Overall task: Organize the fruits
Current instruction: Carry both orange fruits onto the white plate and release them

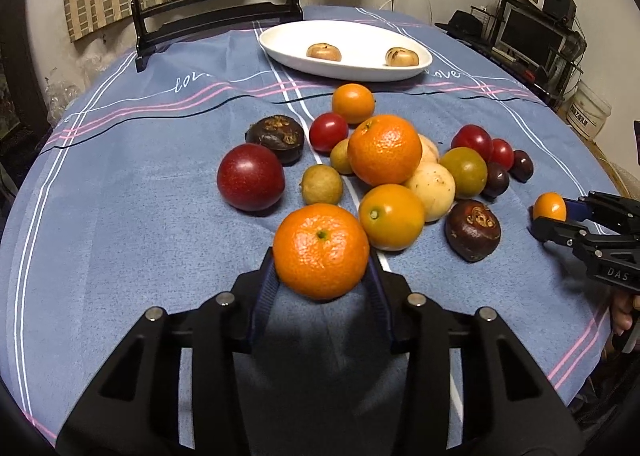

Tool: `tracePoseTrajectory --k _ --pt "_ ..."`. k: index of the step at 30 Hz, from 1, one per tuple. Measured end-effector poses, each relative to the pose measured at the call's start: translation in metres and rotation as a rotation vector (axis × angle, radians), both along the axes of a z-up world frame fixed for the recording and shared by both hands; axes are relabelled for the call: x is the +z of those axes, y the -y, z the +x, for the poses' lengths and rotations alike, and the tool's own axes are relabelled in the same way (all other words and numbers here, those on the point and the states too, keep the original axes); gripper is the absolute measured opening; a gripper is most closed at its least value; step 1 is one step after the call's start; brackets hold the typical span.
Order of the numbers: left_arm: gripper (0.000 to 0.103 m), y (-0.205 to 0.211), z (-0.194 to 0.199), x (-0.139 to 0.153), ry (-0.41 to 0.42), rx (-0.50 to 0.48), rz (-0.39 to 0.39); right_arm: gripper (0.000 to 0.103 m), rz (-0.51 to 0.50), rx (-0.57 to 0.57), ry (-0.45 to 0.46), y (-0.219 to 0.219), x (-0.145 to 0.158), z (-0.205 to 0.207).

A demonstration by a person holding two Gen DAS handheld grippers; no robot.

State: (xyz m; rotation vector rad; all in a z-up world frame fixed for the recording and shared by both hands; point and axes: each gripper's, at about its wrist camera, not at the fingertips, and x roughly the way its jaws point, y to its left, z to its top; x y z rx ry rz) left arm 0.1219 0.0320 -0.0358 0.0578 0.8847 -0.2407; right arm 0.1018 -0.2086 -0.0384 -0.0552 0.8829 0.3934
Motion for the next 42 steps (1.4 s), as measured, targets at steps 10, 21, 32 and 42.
tracePoseTrajectory --k 10,21,32,42 --pt "0.043 0.01 0.018 0.043 0.057 -0.035 -0.028 0.04 0.052 0.035 0.055 -0.006 0.024 0.017" --pt "0.043 0.046 0.176 0.083 0.088 0.026 0.024 0.04 0.039 -0.039 0.17 -0.035 0.074 0.19" --pt "0.044 0.045 0.314 0.037 -0.079 0.118 0.019 0.039 -0.016 -0.089 -0.012 -0.048 0.022 0.306" --pt "0.044 0.049 0.334 0.011 -0.155 0.114 0.038 0.04 -0.09 -0.057 -0.058 -0.057 0.007 0.323"
